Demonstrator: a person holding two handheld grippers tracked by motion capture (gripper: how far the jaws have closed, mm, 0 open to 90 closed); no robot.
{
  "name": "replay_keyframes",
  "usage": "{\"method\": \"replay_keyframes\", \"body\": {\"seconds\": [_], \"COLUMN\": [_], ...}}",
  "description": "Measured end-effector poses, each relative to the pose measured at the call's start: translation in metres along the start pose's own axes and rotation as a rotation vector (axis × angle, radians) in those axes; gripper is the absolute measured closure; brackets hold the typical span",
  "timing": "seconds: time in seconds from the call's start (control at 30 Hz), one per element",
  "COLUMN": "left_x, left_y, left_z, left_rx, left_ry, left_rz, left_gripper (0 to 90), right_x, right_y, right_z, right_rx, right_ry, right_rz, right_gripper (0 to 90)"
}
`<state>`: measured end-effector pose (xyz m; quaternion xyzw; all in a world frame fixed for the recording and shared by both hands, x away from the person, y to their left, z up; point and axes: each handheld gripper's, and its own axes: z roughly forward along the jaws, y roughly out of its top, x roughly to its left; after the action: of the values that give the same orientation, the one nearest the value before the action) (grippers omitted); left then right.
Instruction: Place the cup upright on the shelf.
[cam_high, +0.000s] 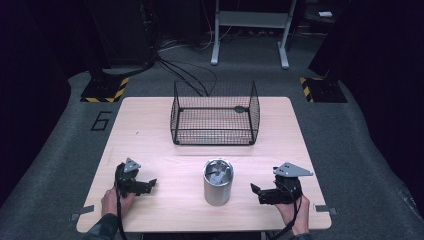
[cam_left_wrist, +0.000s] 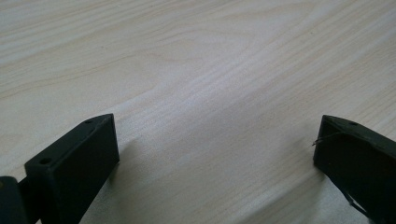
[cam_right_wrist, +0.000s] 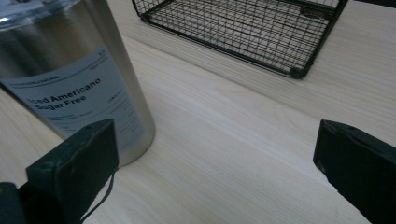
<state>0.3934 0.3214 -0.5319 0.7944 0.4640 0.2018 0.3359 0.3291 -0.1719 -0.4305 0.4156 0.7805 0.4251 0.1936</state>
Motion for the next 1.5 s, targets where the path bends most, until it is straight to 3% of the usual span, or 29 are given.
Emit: {"method": "replay_keyframes", "body": {"seconds": [0.47, 0.83, 1.13, 1.5], "left_x": [0.0, 0.0, 0.0, 0.0], "left_y": [0.0, 0.0, 0.0, 0.0], "left_z": [0.0, 0.0, 0.0, 0.0], "left_rx": [0.0, 0.0, 0.001, 0.0], "left_ry": [-0.001, 0.0, -0.001, -0.001], "left_rz": [-0.001, 0.001, 0.0, -0.001], "left_gripper": [0.0, 0.0, 0.0, 0.0], "right_x": [0.029, 0.056, 0.072, 0.076], "right_y": [0.017, 0.028, 0.035, 0.039], "right_z": [0.011, 0.032, 0.05, 0.066], "right_rx": [-0.01, -0.013, -0.017, -0.05], "right_ry": [0.11, 0.226, 0.25, 0.258], "right_rz": [-0.069, -0.137, -0.176, -0.164], "right_gripper": [0.0, 0.0, 0.0, 0.0]}}
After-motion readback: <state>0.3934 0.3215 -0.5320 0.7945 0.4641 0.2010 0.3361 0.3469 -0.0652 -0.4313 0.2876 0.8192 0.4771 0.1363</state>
